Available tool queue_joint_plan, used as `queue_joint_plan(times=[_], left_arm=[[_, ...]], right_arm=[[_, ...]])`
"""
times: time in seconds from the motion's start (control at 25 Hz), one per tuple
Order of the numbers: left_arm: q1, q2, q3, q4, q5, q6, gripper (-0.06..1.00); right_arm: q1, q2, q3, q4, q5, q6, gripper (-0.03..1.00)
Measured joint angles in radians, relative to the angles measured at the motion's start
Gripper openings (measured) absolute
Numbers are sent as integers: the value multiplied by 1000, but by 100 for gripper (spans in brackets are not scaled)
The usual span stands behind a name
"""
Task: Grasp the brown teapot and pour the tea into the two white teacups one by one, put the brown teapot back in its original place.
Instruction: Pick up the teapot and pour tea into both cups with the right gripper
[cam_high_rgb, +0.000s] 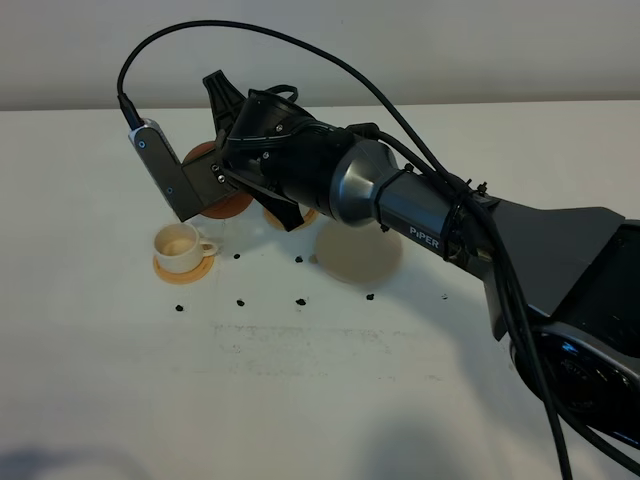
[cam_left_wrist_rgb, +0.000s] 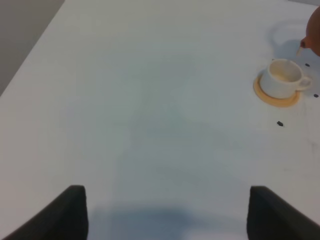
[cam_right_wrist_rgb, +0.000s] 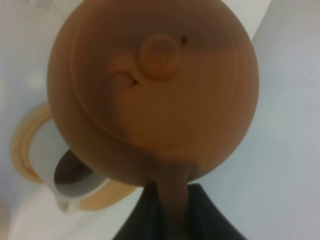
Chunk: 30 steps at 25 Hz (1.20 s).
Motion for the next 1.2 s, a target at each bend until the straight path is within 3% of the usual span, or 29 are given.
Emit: queue_joint_plan(times=[1.2], left_arm=[[0, 0, 0, 0, 0, 0, 67]], right_arm=[[4, -8, 0, -61, 2, 0, 9]])
